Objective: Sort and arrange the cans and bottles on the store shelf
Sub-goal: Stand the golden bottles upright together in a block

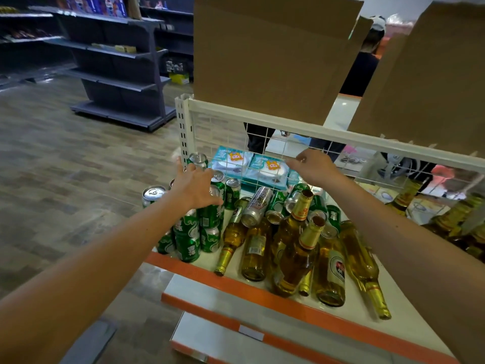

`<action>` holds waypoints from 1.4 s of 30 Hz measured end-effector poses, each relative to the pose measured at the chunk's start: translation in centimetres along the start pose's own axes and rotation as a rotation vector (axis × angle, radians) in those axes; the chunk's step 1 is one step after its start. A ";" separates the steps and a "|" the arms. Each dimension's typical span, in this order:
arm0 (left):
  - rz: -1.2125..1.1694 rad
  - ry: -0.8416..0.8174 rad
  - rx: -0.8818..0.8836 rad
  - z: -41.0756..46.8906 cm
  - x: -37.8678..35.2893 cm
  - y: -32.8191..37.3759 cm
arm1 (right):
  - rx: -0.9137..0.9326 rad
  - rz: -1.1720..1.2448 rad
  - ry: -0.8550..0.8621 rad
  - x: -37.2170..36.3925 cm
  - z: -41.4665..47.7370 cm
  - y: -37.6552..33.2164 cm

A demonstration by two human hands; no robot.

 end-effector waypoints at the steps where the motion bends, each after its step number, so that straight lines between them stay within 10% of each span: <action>1: -0.009 0.004 -0.024 0.4 0.4 0.2 | -0.013 0.006 0.021 0.5 0.0 0.4; 32: -0.773 -0.047 -0.500 -2.1 12.7 22.4 | -0.429 -0.112 -0.058 5.5 -15.2 16.8; 42: -0.518 -0.234 -0.523 -10.3 4.8 38.5 | -0.546 0.055 -0.143 -3.7 -24.2 24.6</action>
Point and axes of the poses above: each hand's wrist, its own z-axis towards the middle knuckle, its own x-axis out of the back of the hand, y = z × x, the point moved 5 cm from there along z, towards the middle knuckle, and after that the axes turned 15 degrees about x, right-handed, at the moved point
